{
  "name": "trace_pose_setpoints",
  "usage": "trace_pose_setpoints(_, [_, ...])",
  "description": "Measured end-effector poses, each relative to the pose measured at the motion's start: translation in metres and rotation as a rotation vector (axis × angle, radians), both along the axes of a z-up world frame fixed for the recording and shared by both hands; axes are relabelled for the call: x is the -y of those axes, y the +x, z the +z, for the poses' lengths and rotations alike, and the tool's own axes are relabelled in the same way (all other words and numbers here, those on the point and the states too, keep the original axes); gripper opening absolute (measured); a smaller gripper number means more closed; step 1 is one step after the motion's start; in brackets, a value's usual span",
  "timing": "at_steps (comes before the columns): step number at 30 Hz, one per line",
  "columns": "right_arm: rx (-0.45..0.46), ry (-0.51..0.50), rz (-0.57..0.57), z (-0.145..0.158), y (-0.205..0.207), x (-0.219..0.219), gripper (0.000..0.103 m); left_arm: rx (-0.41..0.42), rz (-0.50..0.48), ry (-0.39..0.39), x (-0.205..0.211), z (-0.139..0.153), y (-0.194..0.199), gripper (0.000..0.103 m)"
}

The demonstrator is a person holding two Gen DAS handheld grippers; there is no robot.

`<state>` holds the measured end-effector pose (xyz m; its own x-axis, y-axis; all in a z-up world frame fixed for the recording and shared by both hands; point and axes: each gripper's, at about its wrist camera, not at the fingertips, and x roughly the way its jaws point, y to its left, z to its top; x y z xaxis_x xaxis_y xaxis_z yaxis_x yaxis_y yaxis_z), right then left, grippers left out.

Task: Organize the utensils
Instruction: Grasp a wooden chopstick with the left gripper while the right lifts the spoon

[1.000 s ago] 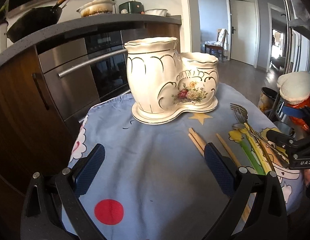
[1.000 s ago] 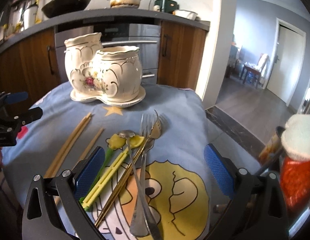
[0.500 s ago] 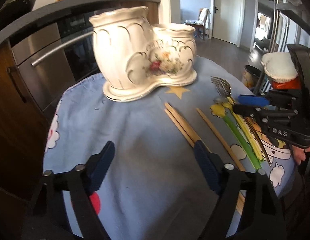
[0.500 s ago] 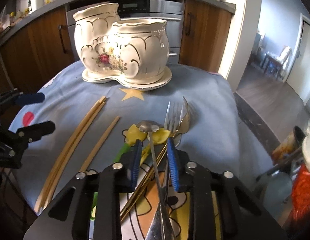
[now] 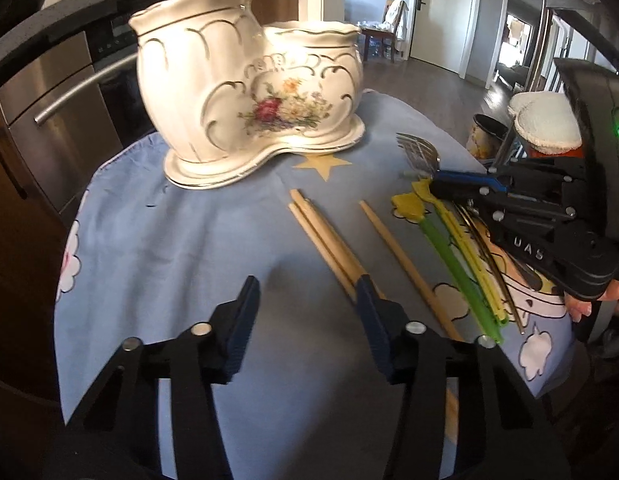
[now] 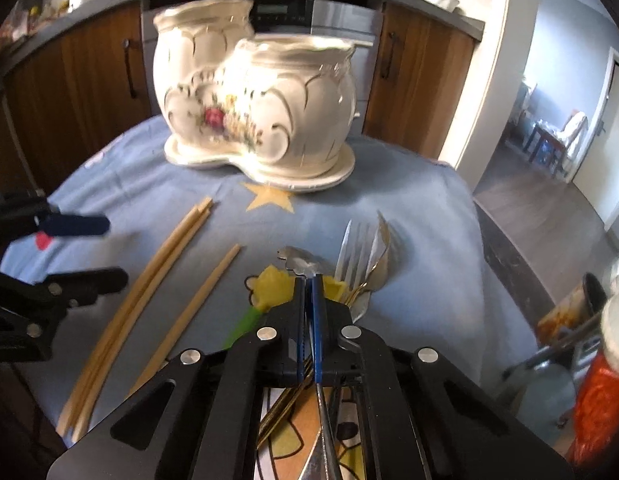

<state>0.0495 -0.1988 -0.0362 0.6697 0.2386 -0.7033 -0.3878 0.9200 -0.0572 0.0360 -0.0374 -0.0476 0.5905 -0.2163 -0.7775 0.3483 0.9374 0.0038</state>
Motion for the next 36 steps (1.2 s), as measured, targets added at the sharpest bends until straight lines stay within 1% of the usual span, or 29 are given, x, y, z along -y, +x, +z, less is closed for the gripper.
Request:
trace_pose_setpoints(2, [0.011,0.020,0.000,0.005,-0.002,0.005,0.004,-0.019,0.002,0.008,0.004,-0.003,0.001,0.044])
trace_pose_setpoints(5, [0.024,0.044,0.004,0.010,-0.006,0.009,0.004,-0.028,0.007,0.008,0.009,-0.004,0.002,0.044])
trace_pose_setpoints(9, [0.043,0.079,0.010,0.015,-0.012,0.017,0.004,-0.025,0.018,0.046,0.015,-0.005,0.006,0.044])
trace_pose_setpoints(10, [0.048,0.083,0.014,0.017,-0.013,0.018,0.004,-0.030,0.027,0.053,0.015,-0.005,0.008,0.042])
trace_pose_setpoints(11, [0.051,0.086,0.016,0.017,-0.015,0.019,0.004,-0.040,0.029,0.052,0.014,-0.004,0.010,0.038])
trace_pose_setpoints(12, [0.056,0.093,0.020,0.019,-0.017,0.020,0.004,-0.048,0.031,0.053,0.013,-0.004,0.011,0.037])
trace_pose_setpoints(14, [0.065,0.101,0.024,0.022,-0.019,0.021,0.004,-0.052,0.030,0.077,0.014,-0.004,0.010,0.037])
trace_pose_setpoints(17, [0.079,0.121,0.028,0.027,-0.022,0.024,0.004,-0.080,0.037,0.089,0.019,-0.005,0.014,0.036])
trace_pose_setpoints(19, [0.094,0.140,0.029,0.031,-0.024,0.027,0.004,-0.079,0.044,0.103,0.022,-0.006,0.017,0.036])
trace_pose_setpoints(20, [0.100,0.152,0.029,0.033,-0.025,0.027,0.004,-0.080,0.049,0.100,0.022,-0.006,0.020,0.035])
trace_pose_setpoints(21, [0.103,0.163,0.030,0.035,-0.025,0.029,0.004,-0.085,0.047,0.090,0.021,-0.006,0.021,0.030])
trace_pose_setpoints(22, [0.110,0.175,0.032,0.037,-0.026,0.031,0.004,-0.090,0.031,0.081,0.021,-0.005,0.023,0.018])
trace_pose_setpoints(23, [0.117,0.184,0.035,0.039,-0.028,0.032,0.003,-0.092,0.018,0.083,0.021,-0.005,0.025,0.014])
trace_pose_setpoints(27, [0.156,0.212,0.042,0.051,-0.035,0.038,0.003,-0.123,-0.028,0.083,0.015,-0.003,0.036,0.010])
trace_pose_setpoints(29, [0.172,0.229,0.045,0.055,-0.039,0.040,0.002,-0.133,-0.040,0.093,0.012,-0.001,0.039,0.005])
trace_pose_setpoints(31, [0.191,0.249,0.050,0.061,-0.041,0.043,0.002,-0.139,-0.055,0.114,0.008,0.001,0.041,0.005])
trace_pose_setpoints(36, [0.252,0.280,0.051,0.080,-0.047,0.044,0.002,-0.165,-0.091,0.130,-0.003,0.002,0.037,0.005])
